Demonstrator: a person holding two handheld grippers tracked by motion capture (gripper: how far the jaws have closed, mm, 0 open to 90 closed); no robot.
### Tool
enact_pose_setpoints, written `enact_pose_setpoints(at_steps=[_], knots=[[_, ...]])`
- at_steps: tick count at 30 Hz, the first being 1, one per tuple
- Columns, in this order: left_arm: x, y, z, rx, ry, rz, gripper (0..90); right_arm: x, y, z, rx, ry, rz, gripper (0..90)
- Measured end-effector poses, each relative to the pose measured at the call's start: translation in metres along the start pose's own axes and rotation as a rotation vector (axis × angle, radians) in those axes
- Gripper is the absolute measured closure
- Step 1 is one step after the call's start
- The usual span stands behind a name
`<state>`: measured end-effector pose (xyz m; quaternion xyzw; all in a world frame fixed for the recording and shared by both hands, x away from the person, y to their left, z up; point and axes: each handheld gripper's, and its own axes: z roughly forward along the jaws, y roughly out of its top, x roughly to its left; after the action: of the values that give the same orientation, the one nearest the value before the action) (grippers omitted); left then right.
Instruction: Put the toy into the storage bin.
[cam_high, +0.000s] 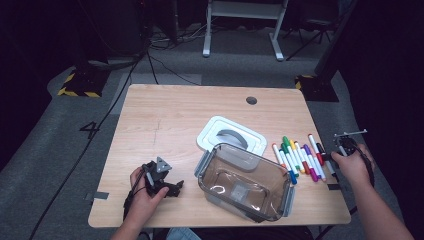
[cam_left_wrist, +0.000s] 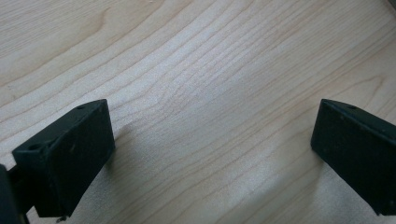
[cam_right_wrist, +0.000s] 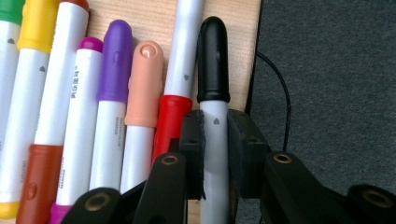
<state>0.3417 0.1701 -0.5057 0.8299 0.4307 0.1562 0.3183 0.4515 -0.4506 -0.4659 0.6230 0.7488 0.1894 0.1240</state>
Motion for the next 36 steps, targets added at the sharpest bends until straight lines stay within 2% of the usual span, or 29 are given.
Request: enact_pose_setpoints(at_steps=[8, 15, 20, 21, 25, 26, 28, 33, 36], knots=[[0.0, 0.0, 0.0, 0.0, 0.001, 0.001, 0.0, -0.001, 0.003, -0.011, -0.033, 0.002, 0.02, 77.4], [0.0, 0.0, 0.0, 0.0, 0.001, 0.001, 0.0, 0.002, 0.008, -0.029, -0.078, 0.03, 0.015, 77.3], [0.0, 0.0, 0.0, -0.002, 0.001, 0.0, 0.0, 0.012, 0.012, -0.046, -0.116, 0.057, -0.018, 77.3], [0.0, 0.0, 0.0, -0.002, 0.001, 0.0, 0.0, 0.017, 0.014, -0.055, -0.139, 0.068, -0.034, 77.4], [0.0, 0.0, 0.0, 0.0, 0.001, 0.001, 0.0, 0.024, 0.017, -0.067, -0.16, 0.08, -0.053, 77.3], [0.0, 0.0, 0.0, 0.0, 0.001, 0.001, 0.0, 0.029, 0.019, -0.077, -0.176, 0.088, -0.074, 77.3], [0.0, 0.0, 0.0, 0.0, -0.001, 0.001, 0.0, 0.032, 0.02, -0.083, -0.188, 0.09, -0.088, 77.4], [0.0, 0.0, 0.0, 0.0, -0.001, 0.001, 0.0, 0.05, 0.026, -0.11, -0.227, 0.122, -0.142, 77.3], [0.0, 0.0, 0.0, 0.0, 0.0, 0.0, 0.0, 0.066, 0.027, -0.126, -0.244, 0.141, -0.186, 77.4]])
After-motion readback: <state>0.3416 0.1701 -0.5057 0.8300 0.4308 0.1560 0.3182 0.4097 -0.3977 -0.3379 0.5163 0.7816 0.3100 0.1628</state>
